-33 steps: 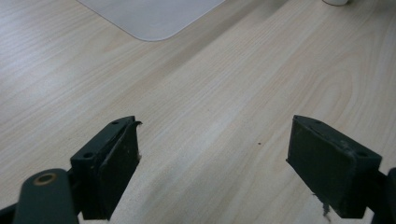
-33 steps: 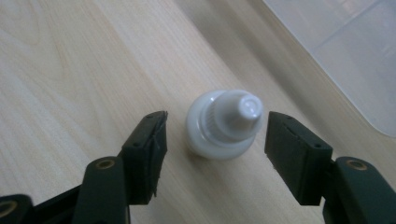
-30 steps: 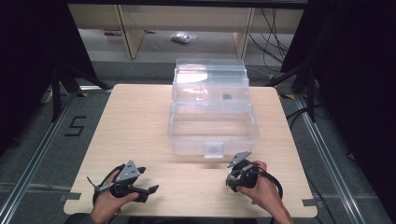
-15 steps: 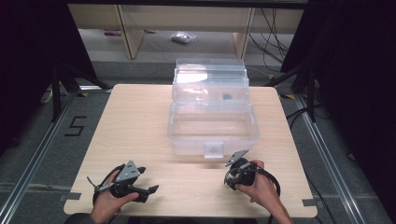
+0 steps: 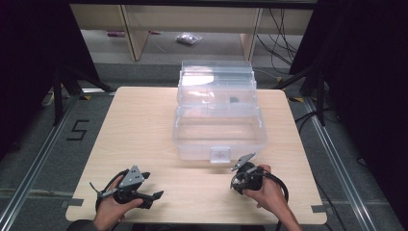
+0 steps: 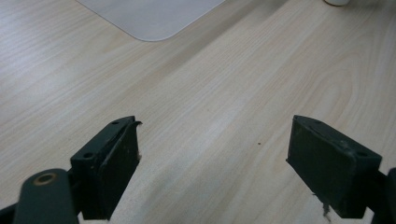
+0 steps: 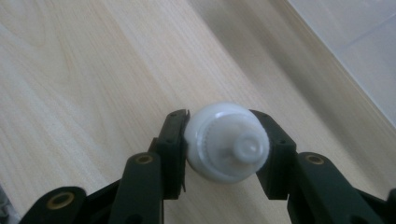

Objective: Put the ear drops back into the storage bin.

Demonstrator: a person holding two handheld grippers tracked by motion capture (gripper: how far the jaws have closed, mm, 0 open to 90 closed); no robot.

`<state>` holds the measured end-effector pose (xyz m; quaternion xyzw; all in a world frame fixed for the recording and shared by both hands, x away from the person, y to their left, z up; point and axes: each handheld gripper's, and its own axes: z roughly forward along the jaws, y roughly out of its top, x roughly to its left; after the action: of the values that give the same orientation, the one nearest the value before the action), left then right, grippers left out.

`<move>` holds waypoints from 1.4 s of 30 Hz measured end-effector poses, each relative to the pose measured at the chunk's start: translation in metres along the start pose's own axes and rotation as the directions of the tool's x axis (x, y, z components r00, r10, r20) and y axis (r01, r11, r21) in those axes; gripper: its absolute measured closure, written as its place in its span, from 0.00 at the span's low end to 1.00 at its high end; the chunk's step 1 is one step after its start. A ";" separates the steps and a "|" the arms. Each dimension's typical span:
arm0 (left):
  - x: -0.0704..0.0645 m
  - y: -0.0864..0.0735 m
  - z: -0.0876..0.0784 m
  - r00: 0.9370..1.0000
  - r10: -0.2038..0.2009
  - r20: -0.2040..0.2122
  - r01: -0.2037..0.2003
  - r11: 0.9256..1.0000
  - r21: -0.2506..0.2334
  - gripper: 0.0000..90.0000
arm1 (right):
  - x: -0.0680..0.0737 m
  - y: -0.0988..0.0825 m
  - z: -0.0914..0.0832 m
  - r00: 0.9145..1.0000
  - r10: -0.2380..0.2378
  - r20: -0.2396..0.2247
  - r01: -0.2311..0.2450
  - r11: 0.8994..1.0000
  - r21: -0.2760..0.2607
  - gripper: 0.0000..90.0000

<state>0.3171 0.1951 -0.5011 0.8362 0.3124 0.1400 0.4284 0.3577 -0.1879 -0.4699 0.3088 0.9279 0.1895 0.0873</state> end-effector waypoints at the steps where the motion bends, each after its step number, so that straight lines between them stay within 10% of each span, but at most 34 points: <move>1: 0.000 0.000 0.000 1.000 0.002 -0.001 -0.002 1.000 0.002 0.18 | 0.000 0.000 -0.002 1.000 0.016 0.007 -0.016 1.000 0.013 0.67; 42: 0.000 0.000 0.001 1.000 -0.012 -0.001 0.012 1.000 -0.001 0.18 | -0.025 0.038 -0.076 0.998 -0.066 0.003 0.066 0.997 -0.039 0.67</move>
<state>0.3173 0.1949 -0.5017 0.8341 0.3178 0.1380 0.4293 0.3766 -0.1972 -0.3837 0.2763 0.9337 0.2045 0.1005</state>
